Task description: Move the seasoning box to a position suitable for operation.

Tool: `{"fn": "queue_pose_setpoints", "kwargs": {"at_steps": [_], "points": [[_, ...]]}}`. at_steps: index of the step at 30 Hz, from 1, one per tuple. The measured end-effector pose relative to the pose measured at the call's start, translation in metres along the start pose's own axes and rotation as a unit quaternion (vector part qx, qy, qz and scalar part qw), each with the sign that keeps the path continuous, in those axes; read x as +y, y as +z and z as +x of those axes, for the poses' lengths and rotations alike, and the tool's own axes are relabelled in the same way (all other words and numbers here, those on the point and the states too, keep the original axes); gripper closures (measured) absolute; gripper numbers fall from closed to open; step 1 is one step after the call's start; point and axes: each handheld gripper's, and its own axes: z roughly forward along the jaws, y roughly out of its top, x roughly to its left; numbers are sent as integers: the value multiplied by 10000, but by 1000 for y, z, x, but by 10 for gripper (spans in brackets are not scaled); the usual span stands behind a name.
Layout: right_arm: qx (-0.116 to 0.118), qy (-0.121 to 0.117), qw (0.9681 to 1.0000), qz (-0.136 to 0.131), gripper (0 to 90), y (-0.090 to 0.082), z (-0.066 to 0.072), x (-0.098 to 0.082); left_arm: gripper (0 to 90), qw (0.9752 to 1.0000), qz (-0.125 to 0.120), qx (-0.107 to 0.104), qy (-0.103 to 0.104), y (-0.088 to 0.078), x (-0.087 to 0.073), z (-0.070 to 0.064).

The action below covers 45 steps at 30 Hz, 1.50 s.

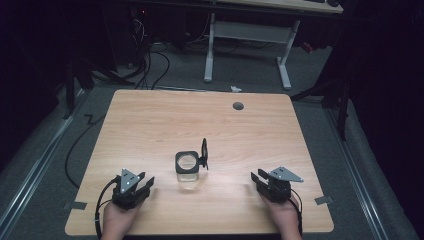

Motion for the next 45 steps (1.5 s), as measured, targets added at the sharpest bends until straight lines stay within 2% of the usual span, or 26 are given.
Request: {"fn": "queue_pose_setpoints", "kwargs": {"at_steps": [3, 8, 11, 13, 17, 20, 23, 27, 29, 30, 31, 33, 34, 39, 45], "points": [[49, -72, 10000, 4, 675, 1, 5, 1, 585, 10000, 38, -13, 8, 1, -1, -1], [345, -214, 9992, -42, 781, 5, 22, 7, 595, 9999, 29, -86, -64, -1, 3, -1], [381, -291, 9988, -54, 812, 7, 29, 9, 600, 9999, -25, -76, -83, -2, 4, 1], [415, -414, 9983, -45, 846, 12, 38, 13, 599, 10000, -46, -50, 18, -2, 4, 2], [440, -581, 9973, 37, 900, 19, 47, 18, 586, 9999, -104, 16, 13, -3, 5, 3], [526, -632, 9966, 11, 900, 19, 54, 20, 582, 10000, -80, 9, -2, -4, 5, 3], [772, -706, 9945, -10, 900, 23, 71, 22, 568, 9999, -89, 29, -61, -4, 7, 4], [965, -888, 9914, 41, 900, 33, 88, 26, 566, 10000, -62, -3, -66, -2, 6, 3], [1002, -900, 9909, 50, 900, 37, 92, 28, 624, 10000, -60, 32, -68, -1, 6, 3], [1071, -940, 9898, 78, 900, 45, 97, 31, 657, 10000, -42, 54, -68, -1, 6, 4], [1071, -940, 9898, 78, 900, 45, 97, 31, 657, 10000, -32, 67, -65, 0, 5, 4], [1182, -905, 9888, 138, 900, 58, 103, 34, 771, 9999, -78, 93, -26, -1, 4, 5], [1226, -893, 9883, 171, 900, 62, 105, 35, 792, 9999, -111, 101, -13, -3, 5, 4], [1299, -852, 9876, 234, 900, 75, 110, 38, 829, 9998, -166, 83, -18, -6, 6, 4], [1262, -776, 9885, 304, 900, 83, 103, 44, 877, 9997, -224, 60, -11, -7, 6, 1]]}}
